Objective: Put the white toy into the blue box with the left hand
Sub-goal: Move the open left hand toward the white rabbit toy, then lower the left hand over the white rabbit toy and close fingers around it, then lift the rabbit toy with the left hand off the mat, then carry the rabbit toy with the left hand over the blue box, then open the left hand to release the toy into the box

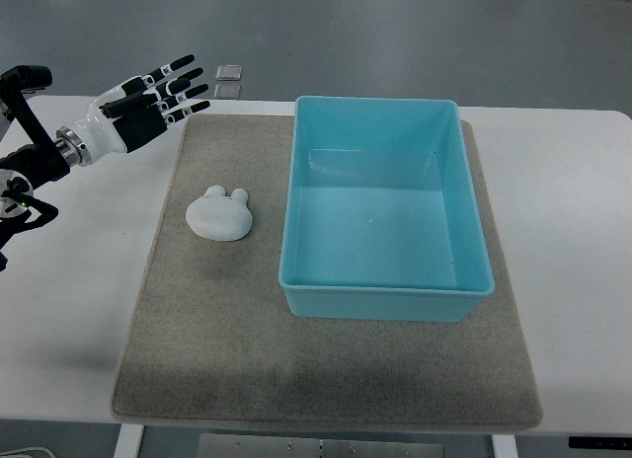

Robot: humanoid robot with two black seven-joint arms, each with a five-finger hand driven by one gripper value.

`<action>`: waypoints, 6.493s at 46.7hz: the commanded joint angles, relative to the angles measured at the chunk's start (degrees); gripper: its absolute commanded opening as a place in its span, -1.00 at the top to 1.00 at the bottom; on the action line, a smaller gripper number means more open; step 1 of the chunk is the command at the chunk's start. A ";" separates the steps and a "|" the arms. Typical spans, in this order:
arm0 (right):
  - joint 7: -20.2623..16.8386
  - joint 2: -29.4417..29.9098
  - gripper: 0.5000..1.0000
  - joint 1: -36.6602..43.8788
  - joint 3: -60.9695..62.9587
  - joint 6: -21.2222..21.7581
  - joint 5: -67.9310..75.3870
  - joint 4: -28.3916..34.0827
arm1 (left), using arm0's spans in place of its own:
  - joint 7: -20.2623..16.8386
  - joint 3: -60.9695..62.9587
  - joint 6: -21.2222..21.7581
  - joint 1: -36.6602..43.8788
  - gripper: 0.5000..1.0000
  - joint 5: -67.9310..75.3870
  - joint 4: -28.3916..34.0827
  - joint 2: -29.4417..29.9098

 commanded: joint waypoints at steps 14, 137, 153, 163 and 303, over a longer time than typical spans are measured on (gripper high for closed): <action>0.00 0.00 -0.74 0.00 0.00 0.00 0.00 0.00 | 0.00 -0.23 0.00 -0.50 -0.99 -0.10 0.18 0.25; 0.00 0.00 -0.74 0.00 0.00 0.00 0.00 0.00 | -18.28 5.48 19.71 3.81 -0.58 91.13 -30.84 12.38; 0.00 0.00 -0.74 0.00 0.00 0.00 0.00 0.00 | -18.11 6.09 19.71 3.72 -0.41 92.63 -30.75 11.33; 0.00 0.00 -0.74 0.00 0.00 0.00 0.00 0.00 | -18.11 6.18 19.71 3.55 -0.40 92.72 -30.67 11.42; 0.00 0.00 -0.74 0.00 0.00 0.00 0.00 0.00 | -14.50 5.83 22.17 -8.67 -0.62 100.80 -28.12 -9.94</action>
